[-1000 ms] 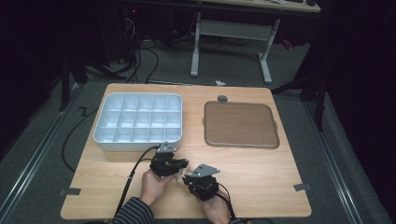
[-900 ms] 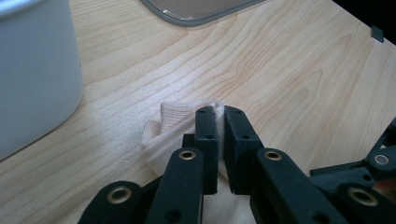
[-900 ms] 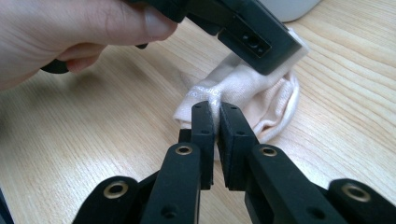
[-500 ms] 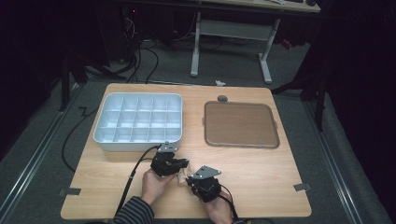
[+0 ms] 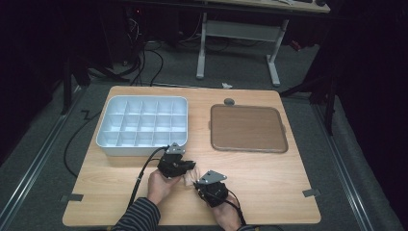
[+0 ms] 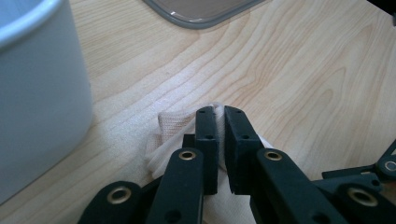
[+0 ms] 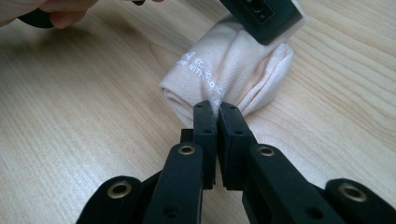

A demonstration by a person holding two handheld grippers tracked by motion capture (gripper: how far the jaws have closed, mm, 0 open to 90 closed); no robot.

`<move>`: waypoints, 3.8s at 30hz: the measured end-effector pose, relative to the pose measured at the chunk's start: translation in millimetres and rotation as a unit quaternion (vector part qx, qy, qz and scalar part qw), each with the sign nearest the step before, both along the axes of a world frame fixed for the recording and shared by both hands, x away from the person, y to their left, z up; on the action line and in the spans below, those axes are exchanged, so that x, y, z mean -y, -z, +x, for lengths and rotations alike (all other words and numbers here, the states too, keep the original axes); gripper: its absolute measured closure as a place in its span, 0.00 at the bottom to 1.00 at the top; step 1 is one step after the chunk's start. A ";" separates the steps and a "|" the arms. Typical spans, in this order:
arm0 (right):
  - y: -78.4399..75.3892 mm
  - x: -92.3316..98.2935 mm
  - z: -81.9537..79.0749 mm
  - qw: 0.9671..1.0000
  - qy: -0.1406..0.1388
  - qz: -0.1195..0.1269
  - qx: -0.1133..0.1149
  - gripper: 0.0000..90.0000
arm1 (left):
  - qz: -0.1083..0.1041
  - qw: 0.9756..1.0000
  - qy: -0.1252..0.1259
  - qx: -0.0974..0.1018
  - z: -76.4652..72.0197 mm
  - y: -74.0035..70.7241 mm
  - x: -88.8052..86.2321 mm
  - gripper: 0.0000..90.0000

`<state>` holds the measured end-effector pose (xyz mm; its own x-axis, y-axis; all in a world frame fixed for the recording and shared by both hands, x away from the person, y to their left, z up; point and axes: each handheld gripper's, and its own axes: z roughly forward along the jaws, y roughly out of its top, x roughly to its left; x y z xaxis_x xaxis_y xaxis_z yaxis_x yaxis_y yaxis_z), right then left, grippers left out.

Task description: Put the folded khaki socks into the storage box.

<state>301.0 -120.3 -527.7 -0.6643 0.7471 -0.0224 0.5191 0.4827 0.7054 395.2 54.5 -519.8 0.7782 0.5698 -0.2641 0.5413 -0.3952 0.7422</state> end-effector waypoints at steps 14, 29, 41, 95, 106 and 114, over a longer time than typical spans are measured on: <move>-0.2 0.8 7.5 1.000 0.011 0.013 -0.010 0.96 | -0.007 0.999 -0.027 0.028 -16.0 -20.5 -14.1 0.64; -1.3 -2.3 5.5 1.000 0.004 0.018 0.000 0.95 | 0.019 0.997 -0.070 -0.017 -29.7 -2.0 -20.0 0.46; -0.8 -3.1 5.1 1.000 0.007 0.018 -0.001 0.93 | 0.037 0.996 -0.079 -0.012 -27.7 2.7 -12.9 0.48; 3.3 153.6 15.5 0.974 0.227 0.010 0.016 0.47 | 0.013 0.997 -0.049 -0.053 -18.7 2.8 -6.0 0.81; 3.3 153.9 15.8 0.975 0.221 0.013 0.013 0.44 | 0.002 0.998 -0.034 -0.056 -18.8 1.0 -10.2 0.85; 3.3 153.9 15.8 0.976 0.218 0.013 0.013 0.43 | 0.000 0.998 -0.030 -0.059 -19.4 -3.2 -15.3 0.85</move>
